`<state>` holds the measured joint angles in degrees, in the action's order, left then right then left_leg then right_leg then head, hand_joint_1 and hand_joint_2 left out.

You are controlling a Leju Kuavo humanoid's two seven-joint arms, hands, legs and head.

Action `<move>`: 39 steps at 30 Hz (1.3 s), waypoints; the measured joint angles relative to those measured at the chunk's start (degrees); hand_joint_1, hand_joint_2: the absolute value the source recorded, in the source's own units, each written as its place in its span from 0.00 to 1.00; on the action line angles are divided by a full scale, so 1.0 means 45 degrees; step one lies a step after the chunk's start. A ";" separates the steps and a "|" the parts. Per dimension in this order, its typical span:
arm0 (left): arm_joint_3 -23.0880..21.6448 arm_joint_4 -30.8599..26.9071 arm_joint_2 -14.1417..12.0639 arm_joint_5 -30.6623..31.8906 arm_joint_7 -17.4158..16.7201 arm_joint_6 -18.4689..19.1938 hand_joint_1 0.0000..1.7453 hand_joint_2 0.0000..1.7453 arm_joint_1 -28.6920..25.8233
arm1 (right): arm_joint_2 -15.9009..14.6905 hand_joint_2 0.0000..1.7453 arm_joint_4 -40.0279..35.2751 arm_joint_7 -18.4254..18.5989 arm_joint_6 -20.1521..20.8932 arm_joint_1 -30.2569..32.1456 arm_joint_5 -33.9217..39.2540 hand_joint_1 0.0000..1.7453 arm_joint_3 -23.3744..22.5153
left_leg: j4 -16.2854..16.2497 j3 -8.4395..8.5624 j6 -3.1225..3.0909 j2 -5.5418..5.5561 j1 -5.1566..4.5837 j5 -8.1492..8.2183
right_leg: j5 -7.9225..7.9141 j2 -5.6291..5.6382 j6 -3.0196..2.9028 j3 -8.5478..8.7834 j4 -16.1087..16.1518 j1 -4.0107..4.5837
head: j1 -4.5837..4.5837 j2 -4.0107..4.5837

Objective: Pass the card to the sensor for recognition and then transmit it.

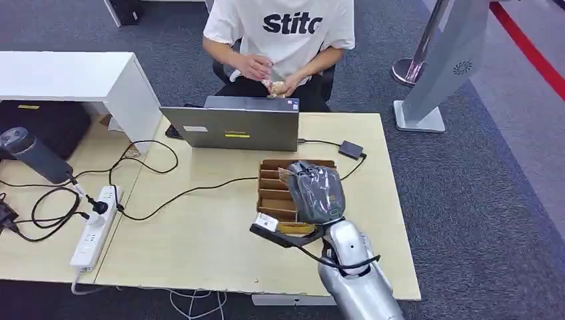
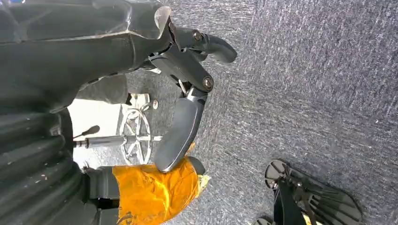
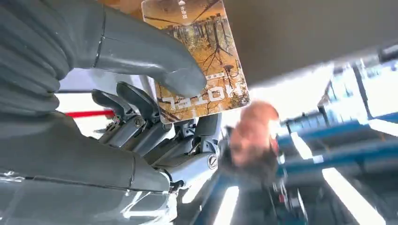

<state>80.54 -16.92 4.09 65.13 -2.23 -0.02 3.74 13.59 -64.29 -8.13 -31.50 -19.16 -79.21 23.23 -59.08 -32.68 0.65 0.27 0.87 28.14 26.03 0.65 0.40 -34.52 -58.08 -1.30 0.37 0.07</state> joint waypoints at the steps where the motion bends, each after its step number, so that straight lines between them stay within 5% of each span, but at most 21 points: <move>1: 0.0000 0.0000 0.0000 0.0000 0.0000 0.0005 0.00 1.00 0.0002 | -0.0005 1.00 -0.0285 -0.0059 0.0074 -0.0018 0.0020 1.00 -0.0020 | 0.0000 0.0000 0.0000 0.0000 0.0000 0.0000 | 0.0000 0.0000 0.0000 0.0000 0.0000 0.0000 | 0.0005 0.0000; 6: -0.0010 0.0000 -0.0025 0.0044 0.0000 0.0097 0.00 1.00 0.0011 | -0.0058 1.00 -0.1446 -0.0365 0.0516 -0.0103 0.0676 1.00 -0.0039 | 0.0000 -0.0002 0.0000 -0.0001 0.0000 0.0000 | 0.0000 0.0001 0.0000 0.0000 0.0000 0.0000 | 0.0005 0.0000; 15: -0.0379 0.0000 -0.0316 0.0593 0.0000 0.0427 0.00 1.00 0.0133 | 0.0024 1.00 -0.1449 0.0180 0.3901 -0.3332 0.2002 1.00 -0.0141 | 0.0000 -0.0001 -0.0007 -0.0009 0.0001 -0.0034 | -0.0024 0.0005 -0.0004 0.0001 -0.0006 0.0000 | 0.0005 0.0000; 21: -0.0583 0.0000 -0.0418 0.0670 0.0000 0.0539 0.00 1.00 0.0151 | 0.0296 1.00 -0.0115 0.0229 0.4110 -0.4701 0.2399 1.00 -0.0384 | 0.0000 -0.0003 0.0005 -0.0005 0.0001 -0.0042 | -0.0028 0.0005 -0.0009 0.0001 -0.0008 0.0000 | 0.0000 0.0000; 36: -0.0646 0.0000 -0.0423 0.0670 0.0000 0.0554 0.00 1.00 0.0152 | 0.0597 1.00 0.0838 -0.0156 0.4338 -0.4868 0.2943 1.00 -0.0389 | 0.0000 -0.0027 -0.0001 0.0011 -0.0001 -0.0035 | -0.0019 -0.0005 0.0001 -0.0010 -0.0001 -0.0001 | 0.0004 0.0000; 37: -0.0646 0.0000 -0.0423 0.0670 0.0000 0.0554 0.00 1.00 0.0152 | 0.0602 1.00 0.0862 -0.0156 0.4338 -0.4868 0.2939 0.11 -0.0389 | 0.0000 -0.0027 -0.0002 0.0011 -0.0001 -0.0035 | -0.0019 -0.0005 0.0001 -0.0010 0.0000 -0.0001 | 0.0005 0.0000; 38: -0.0646 0.0000 -0.0423 0.0670 0.0000 0.0554 0.00 1.00 0.0152 | 0.0612 1.00 0.0877 -0.0156 0.4338 -0.4867 0.2944 0.00 -0.0389 | 0.0000 -0.0027 -0.0002 0.0012 0.0000 -0.0035 | -0.0019 -0.0006 0.0001 -0.0010 0.0000 -0.0001 | 0.0005 0.0005; 39: -0.0646 0.0000 -0.0423 0.0670 0.0000 0.0554 0.00 1.00 0.0150 | 0.0622 1.00 0.0901 -0.0209 0.4392 -0.4868 0.3042 0.00 -0.0389 | 0.0000 -0.0027 -0.0002 0.0012 0.0000 -0.0035 | -0.0019 -0.0006 0.0001 -0.0010 0.0000 -0.0001 | 0.0000 0.0000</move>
<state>77.64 -16.92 2.19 68.15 -2.23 2.47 4.42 16.39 -60.24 -9.07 -11.74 -41.07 -65.52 21.49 -59.08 -32.80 0.64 0.32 0.87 27.98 25.94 0.62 0.41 -34.57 -58.08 -1.30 0.37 0.07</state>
